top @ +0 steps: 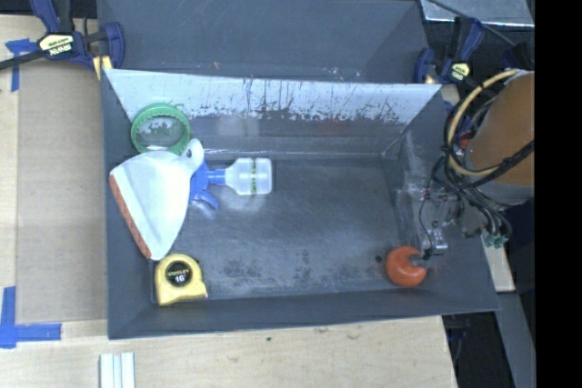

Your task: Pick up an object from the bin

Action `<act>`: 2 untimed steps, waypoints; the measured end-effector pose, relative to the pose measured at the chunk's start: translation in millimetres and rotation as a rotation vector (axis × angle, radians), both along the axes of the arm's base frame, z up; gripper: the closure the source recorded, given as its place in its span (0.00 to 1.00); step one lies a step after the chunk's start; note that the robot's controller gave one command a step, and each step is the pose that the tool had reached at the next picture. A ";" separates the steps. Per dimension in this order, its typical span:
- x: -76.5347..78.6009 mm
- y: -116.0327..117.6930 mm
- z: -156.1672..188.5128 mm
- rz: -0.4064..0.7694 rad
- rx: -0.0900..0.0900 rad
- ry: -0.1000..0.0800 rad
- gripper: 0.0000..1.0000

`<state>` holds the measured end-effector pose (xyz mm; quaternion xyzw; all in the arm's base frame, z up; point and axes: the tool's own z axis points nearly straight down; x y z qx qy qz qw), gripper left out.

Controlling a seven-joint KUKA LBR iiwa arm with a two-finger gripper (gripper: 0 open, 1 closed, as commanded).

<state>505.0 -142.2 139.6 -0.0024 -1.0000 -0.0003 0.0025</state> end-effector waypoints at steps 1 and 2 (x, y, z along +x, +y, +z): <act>-17.3 0.0 -64.2 0.265 -0.005 -0.016 0.00; -20.5 -0.1 -66.3 0.267 -0.003 -0.006 1.00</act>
Offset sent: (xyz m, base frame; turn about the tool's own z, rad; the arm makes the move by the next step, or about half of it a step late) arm -0.0231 0.0017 -0.0696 -0.2662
